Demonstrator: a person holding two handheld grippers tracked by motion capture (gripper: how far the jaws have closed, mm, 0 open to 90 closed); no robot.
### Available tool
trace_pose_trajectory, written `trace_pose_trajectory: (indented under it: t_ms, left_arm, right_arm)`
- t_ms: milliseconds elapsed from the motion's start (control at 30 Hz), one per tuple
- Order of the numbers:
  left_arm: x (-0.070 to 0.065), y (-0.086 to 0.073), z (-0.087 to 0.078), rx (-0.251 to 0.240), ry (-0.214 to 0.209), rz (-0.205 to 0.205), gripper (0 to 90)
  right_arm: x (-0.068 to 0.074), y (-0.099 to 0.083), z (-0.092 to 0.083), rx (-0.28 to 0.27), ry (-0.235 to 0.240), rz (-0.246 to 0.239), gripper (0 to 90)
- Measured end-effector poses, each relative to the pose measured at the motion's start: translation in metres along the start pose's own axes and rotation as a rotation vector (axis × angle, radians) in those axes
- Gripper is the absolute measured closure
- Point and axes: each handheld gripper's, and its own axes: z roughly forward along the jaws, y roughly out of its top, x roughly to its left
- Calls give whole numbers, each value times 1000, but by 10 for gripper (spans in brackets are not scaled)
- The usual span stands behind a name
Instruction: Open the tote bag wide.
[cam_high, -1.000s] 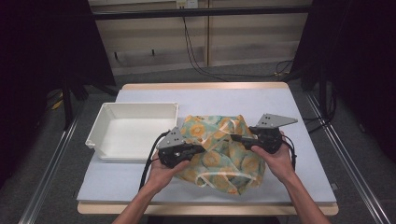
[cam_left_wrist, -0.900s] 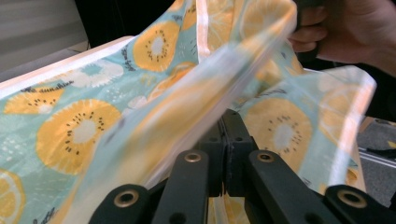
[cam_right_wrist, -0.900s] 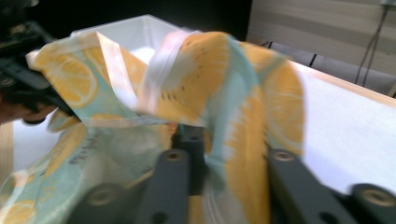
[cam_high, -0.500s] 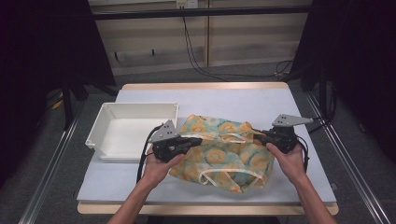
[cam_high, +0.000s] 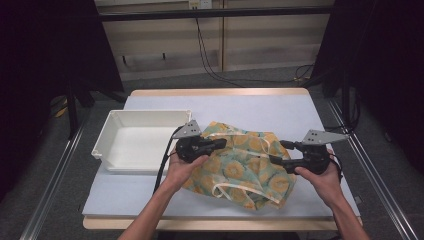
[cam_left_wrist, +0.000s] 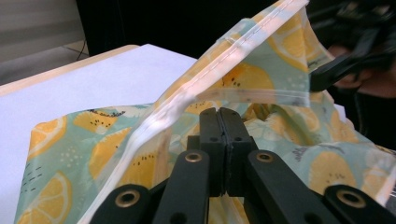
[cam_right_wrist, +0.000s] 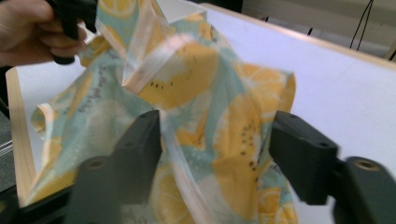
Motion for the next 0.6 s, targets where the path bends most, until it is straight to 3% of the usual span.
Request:
trace_pose_trajectory:
  t_ms: [167, 267, 433, 500, 600]
  left_arm:
    - [-2, -1, 8, 28, -18, 16, 888]
    - [-2, 0, 10, 29, -35, 24, 888]
    - [-5, 1, 14, 33, -53, 34, 887]
    - [-5, 2, 14, 24, -62, 31, 886]
    - [-5, 3, 15, 18, -68, 30, 885]
  right_arm:
    - [3, 22, -6, -51, 32, -30, 225]
    - [7, 30, 1, -40, 53, -53, 207]
    - [7, 43, 31, -25, 108, -64, 197]
    - [7, 42, 51, 1, 134, -79, 223]
    - [6, 39, 63, 23, 152, -70, 227]
